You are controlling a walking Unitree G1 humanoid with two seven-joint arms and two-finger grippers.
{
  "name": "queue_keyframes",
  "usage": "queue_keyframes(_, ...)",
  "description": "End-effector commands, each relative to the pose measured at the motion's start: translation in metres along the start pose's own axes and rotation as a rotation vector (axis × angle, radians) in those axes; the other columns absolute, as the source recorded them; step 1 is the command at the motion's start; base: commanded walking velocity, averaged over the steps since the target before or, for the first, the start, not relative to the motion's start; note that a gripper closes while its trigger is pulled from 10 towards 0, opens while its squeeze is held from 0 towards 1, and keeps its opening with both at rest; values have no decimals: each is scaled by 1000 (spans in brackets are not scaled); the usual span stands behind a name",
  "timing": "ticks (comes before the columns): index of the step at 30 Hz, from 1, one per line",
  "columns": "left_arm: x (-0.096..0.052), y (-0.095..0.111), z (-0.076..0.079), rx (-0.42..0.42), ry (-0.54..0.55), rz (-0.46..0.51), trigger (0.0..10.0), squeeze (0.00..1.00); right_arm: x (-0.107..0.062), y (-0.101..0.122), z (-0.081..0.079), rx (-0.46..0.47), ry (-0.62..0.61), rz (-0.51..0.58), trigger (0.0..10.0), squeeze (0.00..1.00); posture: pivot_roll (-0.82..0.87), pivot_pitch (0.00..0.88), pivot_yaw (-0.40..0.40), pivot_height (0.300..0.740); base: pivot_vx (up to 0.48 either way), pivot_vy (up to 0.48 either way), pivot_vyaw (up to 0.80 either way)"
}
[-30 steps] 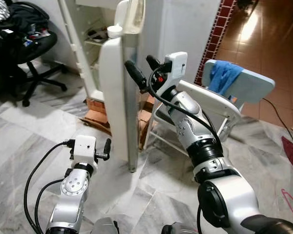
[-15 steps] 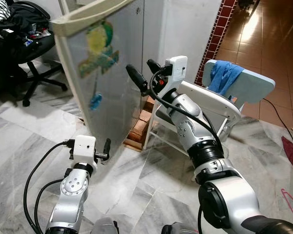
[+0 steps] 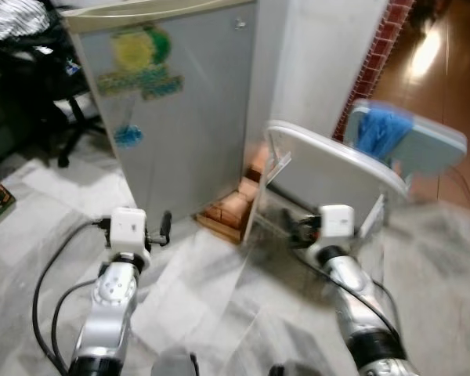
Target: Restocking fridge
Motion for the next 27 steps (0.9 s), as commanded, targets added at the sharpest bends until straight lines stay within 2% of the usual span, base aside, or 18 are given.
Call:
queue_keyframes(1,-1,-2,2,2,-7,-3,10000,0,14,32,-17,-16,43,117,10000,0,4,0,15,740,0,0,0)
queue_keyframes(9,0,-4,3,-19,-3,-9,10000,0,10,40,-12,-49,-47,173,10000,0,1,0,15,740,0,0,0)
queue_keyframes(14,1,-4,2,-33,-4,-11,10000,0,7,39,-11,-50,-57,172,10000,0,-1,0,18,740,0,480,-488)
queue_keyframes(22,2,1,-4,-10,24,21,10000,0,6,37,-10,-52,-72,176,10000,0,-2,0,22,740,0,480,0)
queue_keyframes(27,2,3,-8,-18,35,39,10000,0,0,30,-3,-60,-100,161,10000,0,-2,0,24,740,0,480,0)
Point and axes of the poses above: a point about 5 cm out from each wrist's last joint towards the gripper, its own x axis pointing out of the wrist towards the gripper, its own y axis along the axis of the wrist's last joint, z = x × y, the point moved 2 cm from there along x, pointing out of the wrist towards the gripper, and after that the axes turned 4 degrees about x, right-handed, at the moved point
